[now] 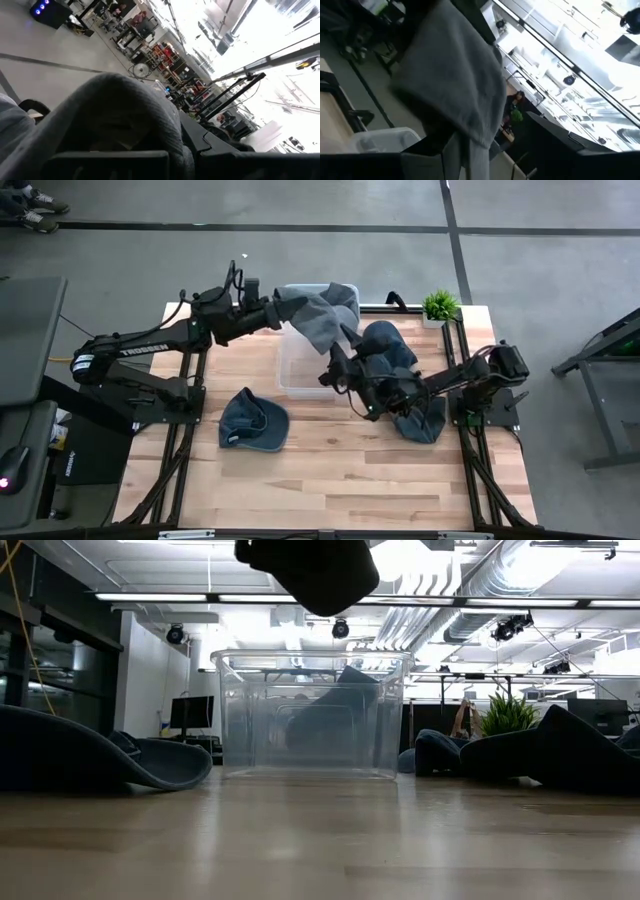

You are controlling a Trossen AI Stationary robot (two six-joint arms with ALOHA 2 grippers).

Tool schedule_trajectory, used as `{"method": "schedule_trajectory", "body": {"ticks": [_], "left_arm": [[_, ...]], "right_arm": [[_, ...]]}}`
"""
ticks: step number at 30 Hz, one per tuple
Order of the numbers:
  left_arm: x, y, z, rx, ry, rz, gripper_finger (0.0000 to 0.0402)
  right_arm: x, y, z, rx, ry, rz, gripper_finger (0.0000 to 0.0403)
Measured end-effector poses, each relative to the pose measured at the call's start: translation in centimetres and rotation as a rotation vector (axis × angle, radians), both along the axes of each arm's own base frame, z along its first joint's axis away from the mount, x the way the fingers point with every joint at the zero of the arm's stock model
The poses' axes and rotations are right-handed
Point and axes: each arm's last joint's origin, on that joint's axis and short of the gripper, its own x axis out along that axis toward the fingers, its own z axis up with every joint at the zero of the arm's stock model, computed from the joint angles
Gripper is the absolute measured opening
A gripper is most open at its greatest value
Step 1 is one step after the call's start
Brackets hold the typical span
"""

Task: Pick & Place hat
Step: Put the gray cap into the top transparent bin

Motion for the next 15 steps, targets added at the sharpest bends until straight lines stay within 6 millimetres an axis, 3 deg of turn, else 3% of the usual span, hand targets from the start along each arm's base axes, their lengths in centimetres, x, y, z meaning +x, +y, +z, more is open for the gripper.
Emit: {"method": "schedule_trajectory", "body": {"ticks": [15], "left_arm": [[-0.1,0.1,0.3,0.013,-0.024,0.029,0.0]], "right_arm": [[-1.2,4.6,-0.1,0.093,-0.075,0.097,0.0193]]}}
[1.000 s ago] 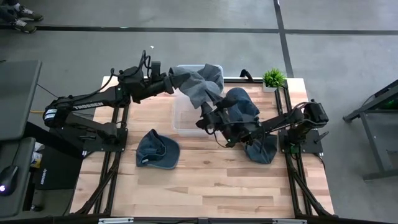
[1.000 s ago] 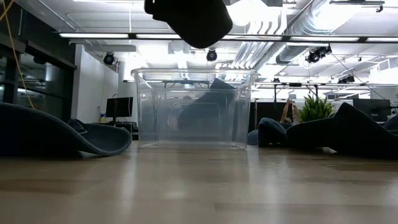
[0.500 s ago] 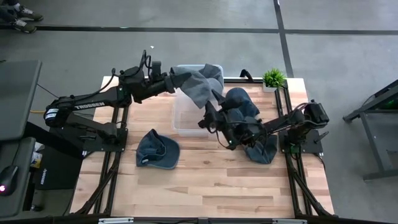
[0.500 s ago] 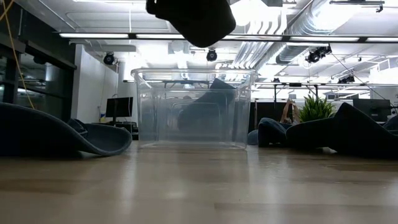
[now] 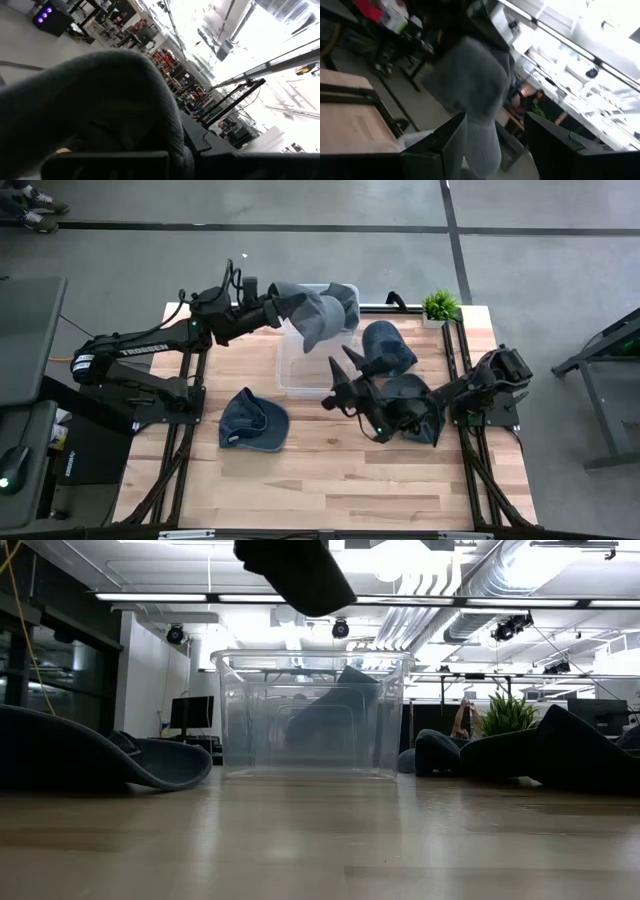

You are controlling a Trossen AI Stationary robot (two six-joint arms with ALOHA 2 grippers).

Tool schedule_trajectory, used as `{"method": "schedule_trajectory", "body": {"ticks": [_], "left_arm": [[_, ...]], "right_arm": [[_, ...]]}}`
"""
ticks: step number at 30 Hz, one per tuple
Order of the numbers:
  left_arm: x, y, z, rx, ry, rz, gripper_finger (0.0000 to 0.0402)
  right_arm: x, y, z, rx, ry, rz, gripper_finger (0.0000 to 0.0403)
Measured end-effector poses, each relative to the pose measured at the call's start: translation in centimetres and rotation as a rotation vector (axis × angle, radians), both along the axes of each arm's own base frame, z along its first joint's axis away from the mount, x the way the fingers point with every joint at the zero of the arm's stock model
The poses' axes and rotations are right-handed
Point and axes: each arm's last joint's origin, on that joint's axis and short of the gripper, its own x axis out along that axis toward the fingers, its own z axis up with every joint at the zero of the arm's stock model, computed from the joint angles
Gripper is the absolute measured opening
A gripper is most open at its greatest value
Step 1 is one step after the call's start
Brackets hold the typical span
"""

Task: Pick & Place hat
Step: Put the gray cap into the top transparent bin

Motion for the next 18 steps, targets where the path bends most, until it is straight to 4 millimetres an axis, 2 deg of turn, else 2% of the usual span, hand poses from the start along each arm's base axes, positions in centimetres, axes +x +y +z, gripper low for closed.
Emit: {"method": "schedule_trajectory", "body": {"ticks": [6,12,18], "left_arm": [[0.7,0.1,-0.3,0.011,0.006,-0.006,0.0],[1.8,0.3,-1.2,0.01,0.036,-0.049,0.0],[1.9,0.3,-1.3,0.027,0.046,-0.061,0.0]], "right_arm": [[1.0,0.1,1.7,-0.05,0.024,0.067,0.0208],[2.4,-1.6,4.3,-0.004,0.013,0.069,0.0258],[3.0,-2.4,4.9,0.057,0.007,0.071,0.0305]]}}
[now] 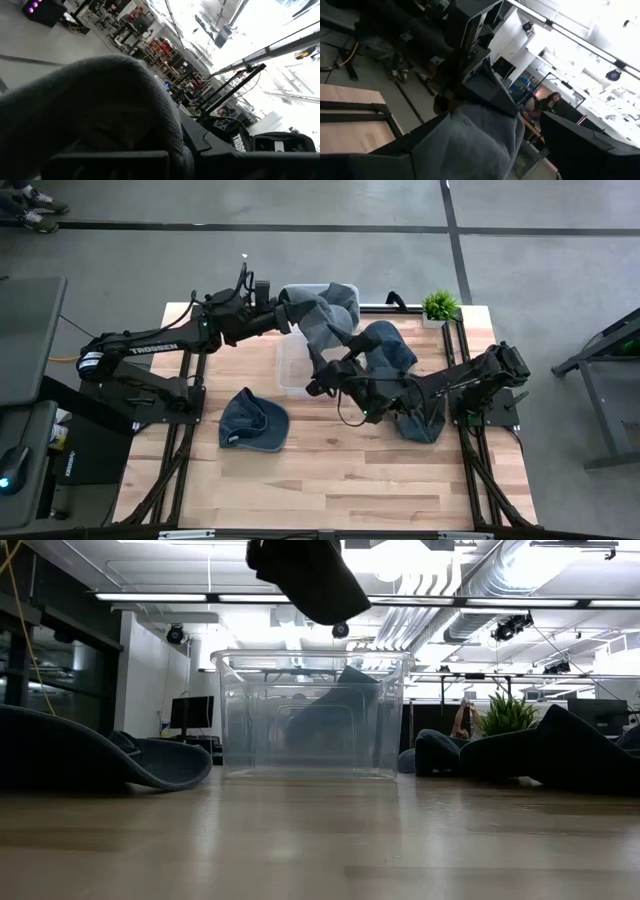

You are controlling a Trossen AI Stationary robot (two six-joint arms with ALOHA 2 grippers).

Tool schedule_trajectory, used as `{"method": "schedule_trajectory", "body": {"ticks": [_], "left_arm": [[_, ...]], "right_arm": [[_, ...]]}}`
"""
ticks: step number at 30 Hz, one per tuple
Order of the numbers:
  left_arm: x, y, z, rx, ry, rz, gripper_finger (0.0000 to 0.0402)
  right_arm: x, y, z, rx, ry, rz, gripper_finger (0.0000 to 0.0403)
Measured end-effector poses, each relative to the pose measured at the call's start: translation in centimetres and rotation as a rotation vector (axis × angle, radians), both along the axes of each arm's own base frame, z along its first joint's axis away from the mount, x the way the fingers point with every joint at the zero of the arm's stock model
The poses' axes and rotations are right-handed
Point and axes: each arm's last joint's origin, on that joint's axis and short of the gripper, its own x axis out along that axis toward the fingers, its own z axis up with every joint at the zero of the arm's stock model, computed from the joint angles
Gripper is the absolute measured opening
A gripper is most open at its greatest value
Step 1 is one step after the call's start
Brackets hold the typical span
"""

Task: Pick & Place hat
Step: Put the gray cap into the top transparent bin

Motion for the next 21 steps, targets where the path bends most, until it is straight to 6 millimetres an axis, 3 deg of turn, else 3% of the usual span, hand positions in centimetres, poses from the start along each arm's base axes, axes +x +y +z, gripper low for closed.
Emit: {"method": "schedule_trajectory", "body": {"ticks": [7,21], "left_arm": [[0.0,0.0,0.0,0.024,0.01,-0.002,0.0],[0.1,-0.1,0.0,0.048,0.019,-0.027,0.0]], "right_arm": [[0.3,0.4,-0.8,0.043,-0.001,0.068,0.0323],[1.1,-3.6,-2.0,0.106,0.02,-0.039,0.0323]]}}
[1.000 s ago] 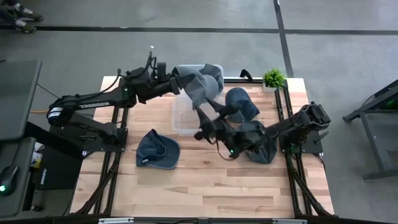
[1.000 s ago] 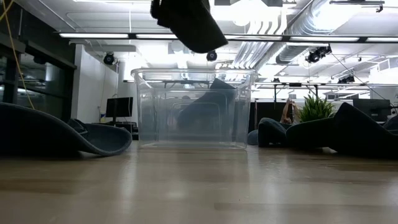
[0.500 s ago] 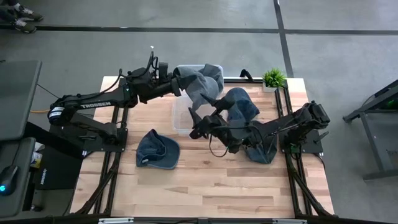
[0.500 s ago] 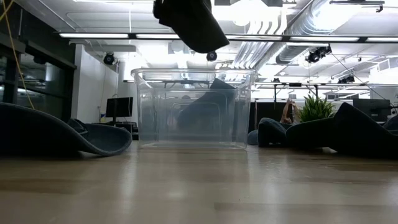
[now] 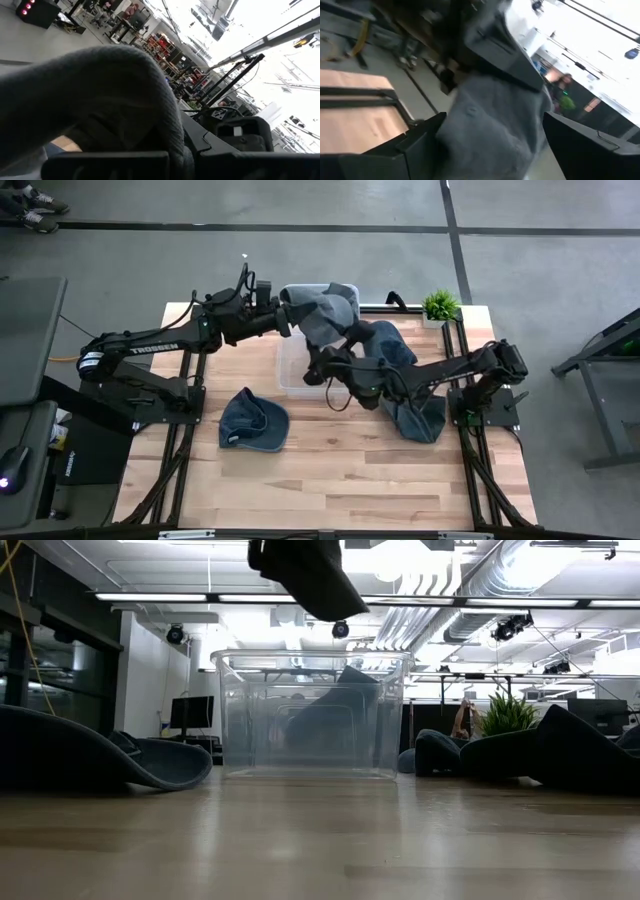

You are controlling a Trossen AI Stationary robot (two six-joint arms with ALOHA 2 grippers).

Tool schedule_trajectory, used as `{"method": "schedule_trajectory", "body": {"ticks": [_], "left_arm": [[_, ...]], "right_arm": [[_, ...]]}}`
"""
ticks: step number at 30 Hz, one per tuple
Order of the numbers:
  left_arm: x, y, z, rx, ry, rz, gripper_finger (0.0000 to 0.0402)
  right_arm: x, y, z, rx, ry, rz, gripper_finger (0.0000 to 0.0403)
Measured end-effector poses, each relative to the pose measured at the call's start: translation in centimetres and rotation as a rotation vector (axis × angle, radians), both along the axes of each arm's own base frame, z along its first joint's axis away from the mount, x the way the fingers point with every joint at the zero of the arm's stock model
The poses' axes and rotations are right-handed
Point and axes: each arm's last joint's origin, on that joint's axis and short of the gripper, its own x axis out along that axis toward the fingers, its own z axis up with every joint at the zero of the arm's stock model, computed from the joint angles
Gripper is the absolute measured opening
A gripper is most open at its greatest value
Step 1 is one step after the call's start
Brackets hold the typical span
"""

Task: Pick & Place hat
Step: Put the gray cap into the top transparent bin

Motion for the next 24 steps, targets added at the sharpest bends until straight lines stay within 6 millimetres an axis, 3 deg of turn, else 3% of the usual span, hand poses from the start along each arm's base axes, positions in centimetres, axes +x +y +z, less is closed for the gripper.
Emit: {"method": "schedule_trajectory", "body": {"ticks": [7,15,19,24], "left_arm": [[0.03,-0.04,-0.04,0.002,0.003,-0.015,0.0],[0.05,-0.07,-0.06,0.004,0.006,-0.027,0.0],[0.06,-0.07,-0.1,0.003,0.01,-0.029,0.0],[0.07,-0.1,-0.1,0.003,0.01,-0.034,0.0]], "right_arm": [[-0.38,-0.14,0.05,0.011,-0.01,-0.146,0.0323],[-0.37,-0.14,0.27,0.041,-0.077,-0.136,0.0315],[-0.34,0.21,0.34,0.042,-0.084,-0.099,0.0286],[-0.33,0.48,0.41,0.044,-0.093,-0.075,0.022]]}}
